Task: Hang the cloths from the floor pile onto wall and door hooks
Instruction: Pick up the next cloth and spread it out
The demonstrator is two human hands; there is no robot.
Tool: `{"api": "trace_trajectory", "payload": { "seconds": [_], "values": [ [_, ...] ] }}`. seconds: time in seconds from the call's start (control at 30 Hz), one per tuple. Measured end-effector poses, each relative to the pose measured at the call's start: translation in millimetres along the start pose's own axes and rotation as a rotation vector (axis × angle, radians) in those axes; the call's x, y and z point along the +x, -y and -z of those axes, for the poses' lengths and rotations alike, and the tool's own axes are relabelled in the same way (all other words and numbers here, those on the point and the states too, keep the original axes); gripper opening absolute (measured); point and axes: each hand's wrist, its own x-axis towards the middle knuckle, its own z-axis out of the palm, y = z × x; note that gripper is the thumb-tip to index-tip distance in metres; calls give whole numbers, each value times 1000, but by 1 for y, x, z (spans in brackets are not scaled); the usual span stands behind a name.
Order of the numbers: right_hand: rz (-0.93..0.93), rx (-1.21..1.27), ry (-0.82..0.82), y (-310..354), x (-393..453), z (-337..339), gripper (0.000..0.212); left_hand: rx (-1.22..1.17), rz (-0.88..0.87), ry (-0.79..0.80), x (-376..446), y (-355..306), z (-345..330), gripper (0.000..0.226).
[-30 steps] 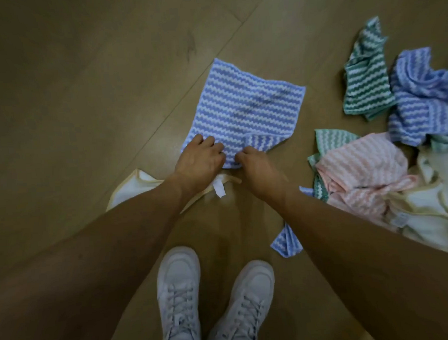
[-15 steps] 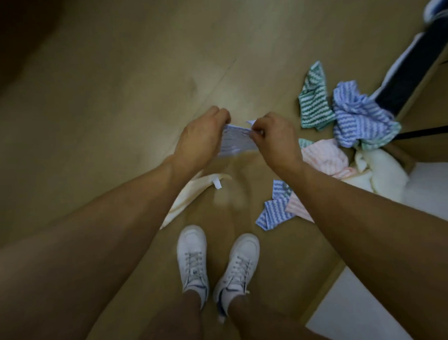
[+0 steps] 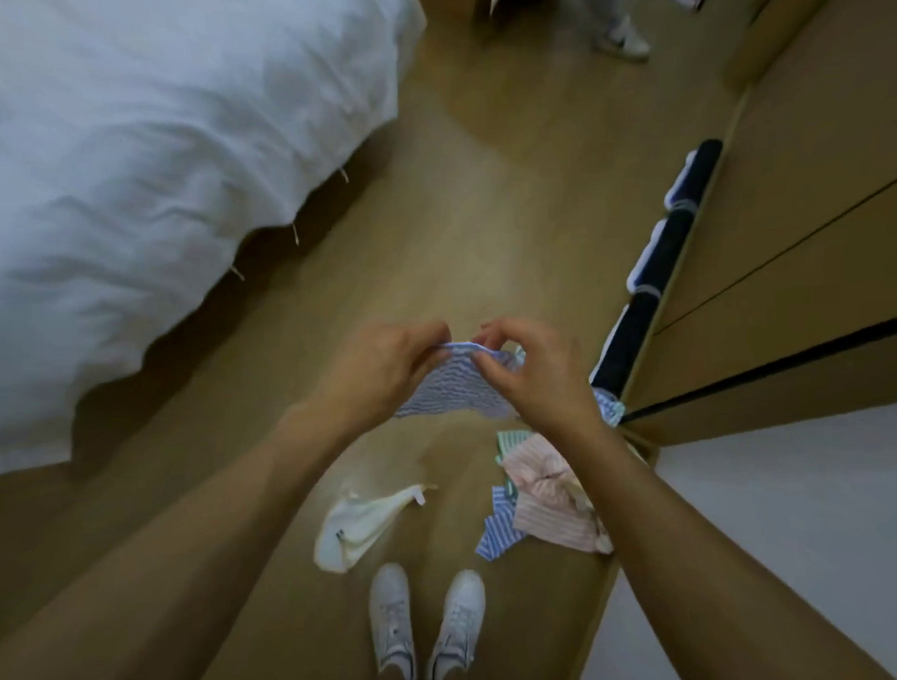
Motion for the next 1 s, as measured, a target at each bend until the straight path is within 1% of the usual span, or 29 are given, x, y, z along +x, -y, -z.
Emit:
{"api": "trace_trajectory", "payload": {
  "seconds": [0.07,0.2,0.3,0.4,0.53,0.7,0.8,0.93,1.0],
  "values": [
    [39,-2,-54,42,7,39,9,64,-25,-37,3,-26,52,21],
    [190,23,-155,120,12,106,16,68,-87,-148,4,-81,148,26],
    [296,25,-209,160,9,141,18,107,-117,-220,-2,-113,198,25],
    [360,22,-246,189,7,168,13,169,-115,-291,-13,-140,232,26],
    [435,31,-203,218,0,186,6,272,-66,-380,-37,-166,258,25],
    [551,35,-133,245,-17,193,7,340,80,-473,-80,-189,270,32],
    [591,27,-93,259,-27,186,7,365,182,-544,-109,-202,269,33],
    [628,32,-12,279,-43,167,10,366,340,-639,-150,-214,264,39],
    [651,43,25,289,-53,155,9,361,412,-662,-172,-216,260,36]
  ]
}}
